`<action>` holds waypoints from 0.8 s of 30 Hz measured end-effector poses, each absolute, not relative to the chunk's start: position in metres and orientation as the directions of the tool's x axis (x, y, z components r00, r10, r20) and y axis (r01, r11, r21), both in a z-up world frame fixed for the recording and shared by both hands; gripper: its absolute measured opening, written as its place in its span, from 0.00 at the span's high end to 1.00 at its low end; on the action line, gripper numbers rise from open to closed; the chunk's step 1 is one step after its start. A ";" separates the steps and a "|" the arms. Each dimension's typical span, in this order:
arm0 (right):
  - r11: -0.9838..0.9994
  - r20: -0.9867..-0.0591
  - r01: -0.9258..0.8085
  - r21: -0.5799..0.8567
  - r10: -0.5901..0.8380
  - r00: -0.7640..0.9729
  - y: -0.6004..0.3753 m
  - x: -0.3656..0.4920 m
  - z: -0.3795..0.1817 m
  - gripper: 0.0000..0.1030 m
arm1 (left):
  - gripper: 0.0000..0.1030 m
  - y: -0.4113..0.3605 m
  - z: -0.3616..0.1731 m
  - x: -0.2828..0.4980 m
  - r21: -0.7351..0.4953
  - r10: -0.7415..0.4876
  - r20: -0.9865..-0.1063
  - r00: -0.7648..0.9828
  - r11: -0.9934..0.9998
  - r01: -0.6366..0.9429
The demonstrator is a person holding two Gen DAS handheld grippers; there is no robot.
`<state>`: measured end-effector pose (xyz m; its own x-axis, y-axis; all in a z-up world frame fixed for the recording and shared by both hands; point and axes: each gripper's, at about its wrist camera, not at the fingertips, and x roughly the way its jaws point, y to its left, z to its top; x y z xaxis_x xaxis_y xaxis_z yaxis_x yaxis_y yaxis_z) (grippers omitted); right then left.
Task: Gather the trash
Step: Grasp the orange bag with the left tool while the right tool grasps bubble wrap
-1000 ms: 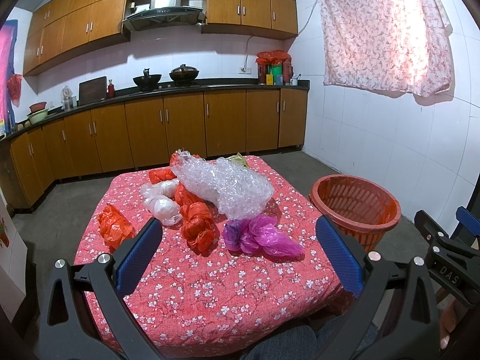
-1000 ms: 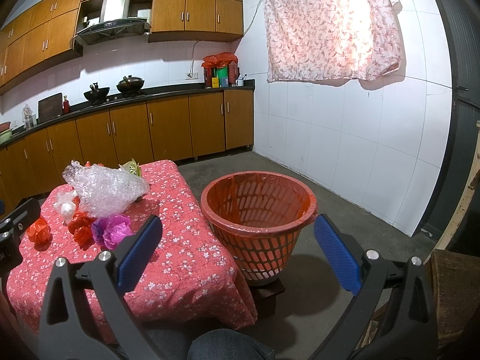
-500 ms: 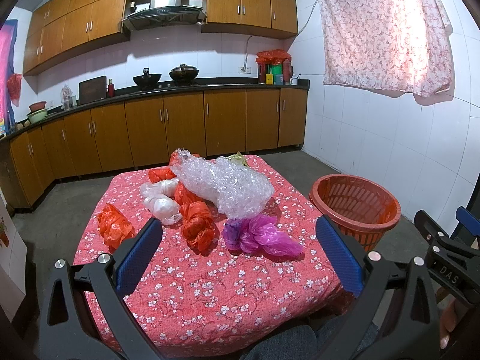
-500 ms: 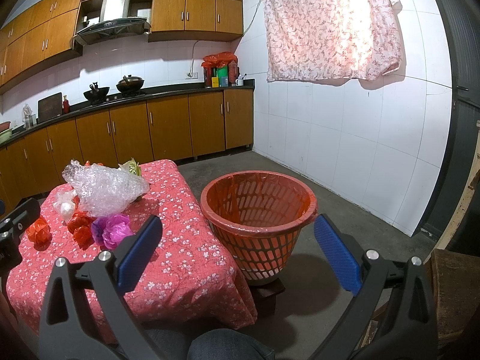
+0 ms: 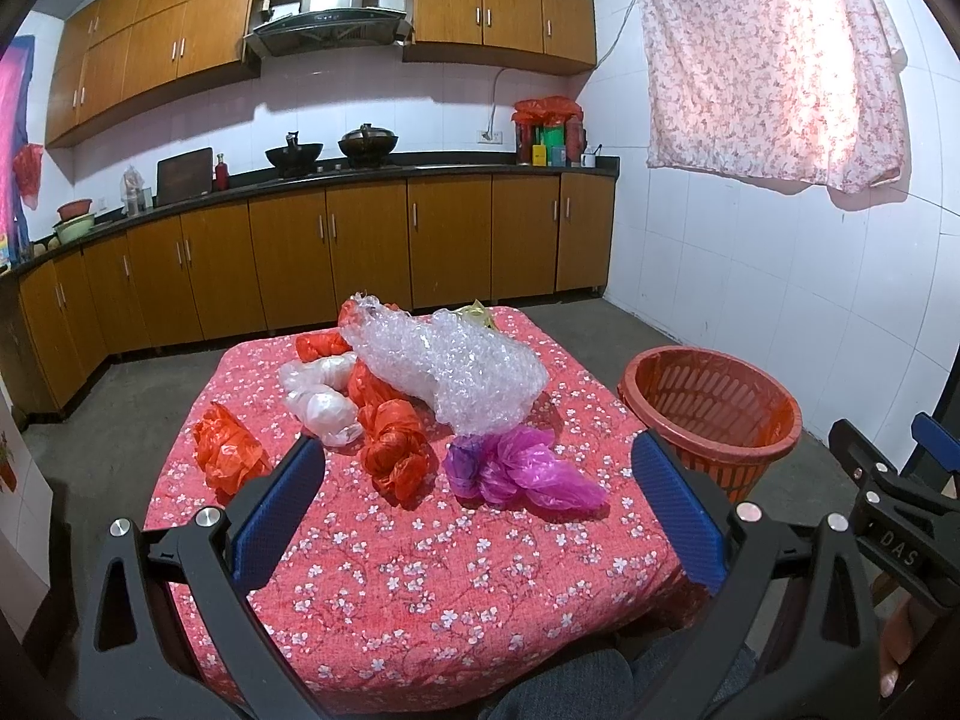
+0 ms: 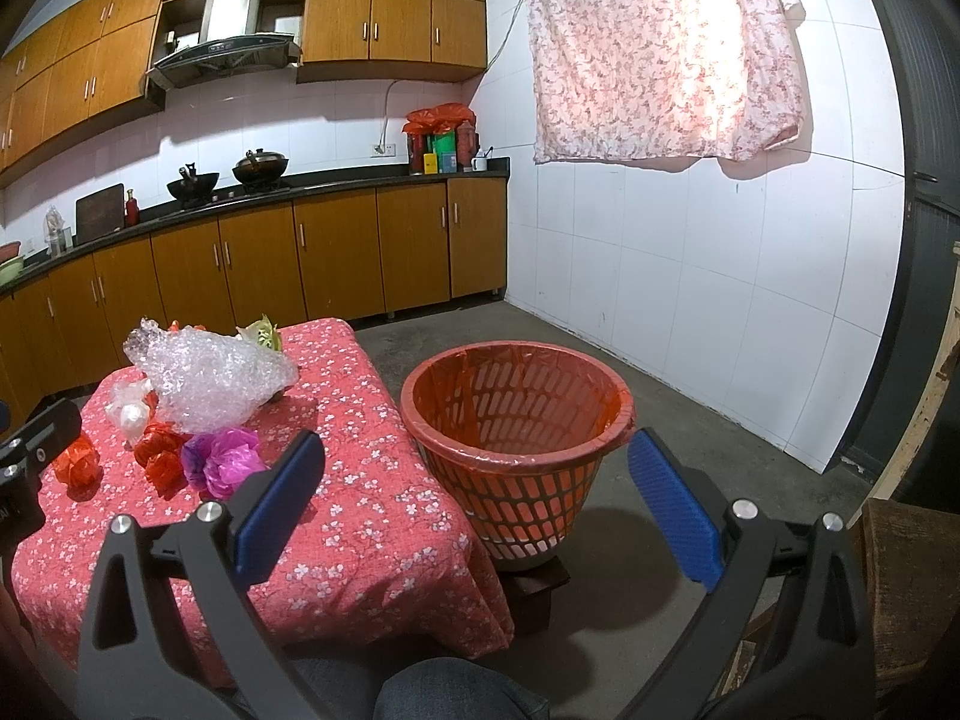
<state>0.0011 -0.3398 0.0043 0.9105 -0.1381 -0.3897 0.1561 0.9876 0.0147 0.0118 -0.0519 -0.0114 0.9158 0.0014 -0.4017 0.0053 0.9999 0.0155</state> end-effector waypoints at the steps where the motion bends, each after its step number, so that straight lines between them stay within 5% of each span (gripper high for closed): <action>1: 0.988 -0.392 0.153 0.015 -0.135 0.910 -0.339 0.002 0.004 0.04 | 0.02 -0.052 -0.012 0.012 0.016 0.003 -0.403 0.915 1.000 0.003; 16: 0.997 -0.433 -0.040 0.063 0.063 0.899 -0.294 0.067 -0.001 0.04 | 0.02 0.035 -0.042 0.039 0.008 0.243 -0.488 0.838 0.962 -0.274; 24: 0.965 -0.440 -0.244 0.096 0.261 0.859 -0.213 0.121 0.007 0.25 | 0.02 0.088 -0.052 0.072 0.026 0.332 -0.527 0.783 0.927 -0.375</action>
